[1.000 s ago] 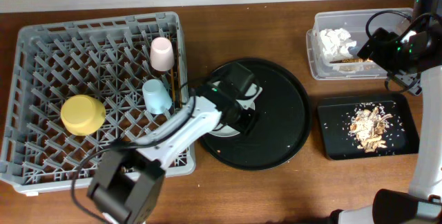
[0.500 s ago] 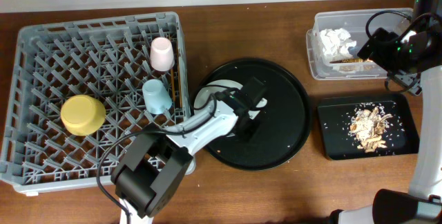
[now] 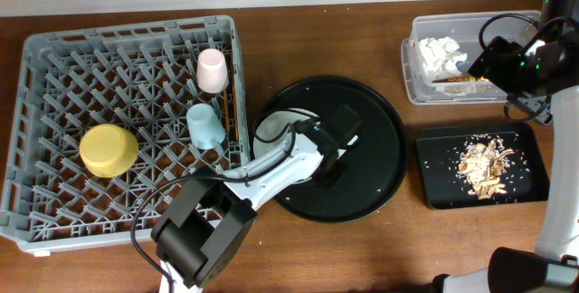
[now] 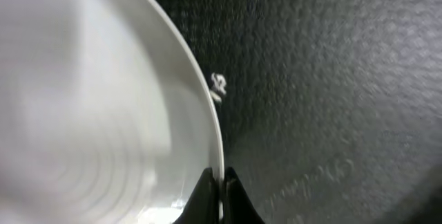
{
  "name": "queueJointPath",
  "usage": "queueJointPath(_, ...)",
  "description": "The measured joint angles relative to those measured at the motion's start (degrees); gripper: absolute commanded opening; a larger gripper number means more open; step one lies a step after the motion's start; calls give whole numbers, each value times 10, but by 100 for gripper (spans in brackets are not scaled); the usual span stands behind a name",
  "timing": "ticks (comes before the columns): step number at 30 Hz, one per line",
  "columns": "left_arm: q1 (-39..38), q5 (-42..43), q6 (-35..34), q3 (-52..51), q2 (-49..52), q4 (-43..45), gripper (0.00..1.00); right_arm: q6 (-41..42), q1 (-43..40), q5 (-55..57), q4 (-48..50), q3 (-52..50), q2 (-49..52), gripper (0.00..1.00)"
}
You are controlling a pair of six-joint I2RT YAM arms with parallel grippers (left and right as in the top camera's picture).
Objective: Sort waste into correct bins and load items into the dishwasher rack
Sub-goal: 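Move the left gripper to the grey plate and grasp its rim, then lift the grey plate and stand it upright in the rack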
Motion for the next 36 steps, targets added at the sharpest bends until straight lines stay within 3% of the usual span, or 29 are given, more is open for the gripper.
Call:
queueJointPath(5, 3, 2, -21, 155, -1, -160, 0, 0, 0, 0, 0, 0, 0, 98)
queueJointPath(9, 22, 3, -30, 288, -21, -237, 0, 0, 0, 0, 0, 0, 0, 99)
queueJointPath(15, 142, 47, -33, 418, -116, -299, 0, 0, 0, 0, 0, 0, 0, 99)
queueJointPath(19, 288, 151, -34, 433, -167, -305, 1, 0, 0, 0, 0, 0, 0, 99)
queueJointPath(25, 513, 420, 5, 433, -139, -323, 0, 0, 0, 0, 0, 0, 0, 99)
queueJointPath(30, 585, 580, 59, 433, -71, -361, 0, 0, 0, 0, 0, 0, 0, 99)
queueJointPath(36, 608, 659, 88, 432, 2, -344, 0, 0, 0, 0, 0, 0, 0, 99)
